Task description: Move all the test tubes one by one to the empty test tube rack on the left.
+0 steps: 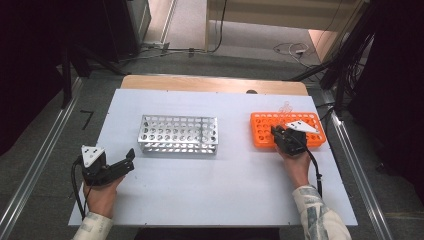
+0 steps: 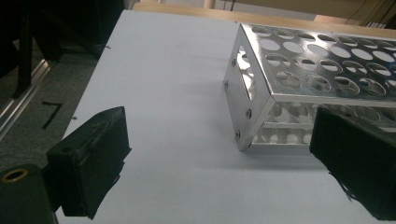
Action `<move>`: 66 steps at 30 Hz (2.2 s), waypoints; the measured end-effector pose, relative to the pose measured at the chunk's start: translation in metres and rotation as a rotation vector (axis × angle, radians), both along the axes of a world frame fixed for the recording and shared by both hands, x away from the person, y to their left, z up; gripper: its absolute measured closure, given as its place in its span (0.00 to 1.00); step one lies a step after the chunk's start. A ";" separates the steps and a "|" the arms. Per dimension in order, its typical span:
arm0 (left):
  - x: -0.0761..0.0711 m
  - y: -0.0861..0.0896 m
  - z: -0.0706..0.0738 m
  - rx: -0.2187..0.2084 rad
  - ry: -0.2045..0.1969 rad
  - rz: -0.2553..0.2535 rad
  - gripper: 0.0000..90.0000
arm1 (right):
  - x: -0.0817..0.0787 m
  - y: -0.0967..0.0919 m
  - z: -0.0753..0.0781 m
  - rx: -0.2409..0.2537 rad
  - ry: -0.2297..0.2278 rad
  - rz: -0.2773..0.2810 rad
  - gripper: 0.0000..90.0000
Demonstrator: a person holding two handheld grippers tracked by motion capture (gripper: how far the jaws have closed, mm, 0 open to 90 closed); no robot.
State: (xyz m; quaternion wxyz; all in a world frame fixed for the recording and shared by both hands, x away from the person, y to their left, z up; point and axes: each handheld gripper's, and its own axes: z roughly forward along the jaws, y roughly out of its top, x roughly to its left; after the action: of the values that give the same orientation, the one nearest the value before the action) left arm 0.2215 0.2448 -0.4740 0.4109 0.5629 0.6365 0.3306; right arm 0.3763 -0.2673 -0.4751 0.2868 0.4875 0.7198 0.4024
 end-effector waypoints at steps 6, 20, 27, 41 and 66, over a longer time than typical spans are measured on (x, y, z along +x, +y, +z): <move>0.000 0.000 0.000 -0.001 -0.002 0.001 0.05 | -0.001 0.000 0.002 0.002 -0.010 -0.003 0.81; 0.000 0.000 0.000 -0.001 -0.001 -0.001 0.05 | -0.005 0.001 0.015 -0.005 -0.043 -0.010 0.82; 0.000 0.000 0.000 -0.003 0.000 -0.002 0.05 | -0.008 0.001 0.020 -0.004 -0.057 -0.015 0.82; -0.001 0.000 0.001 -0.010 -0.004 -0.006 0.05 | -0.016 0.000 0.030 0.018 -0.069 0.003 0.82; -0.005 -0.011 0.007 -0.015 -0.015 -0.049 0.06 | -0.041 0.026 0.044 0.025 -0.052 0.149 0.82</move>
State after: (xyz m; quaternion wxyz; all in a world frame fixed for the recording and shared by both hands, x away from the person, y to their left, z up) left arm 0.2165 0.2342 -0.4674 0.4275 0.5727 0.6220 0.3200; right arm 0.3355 -0.2417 -0.4310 0.2685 0.4256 0.7414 0.4441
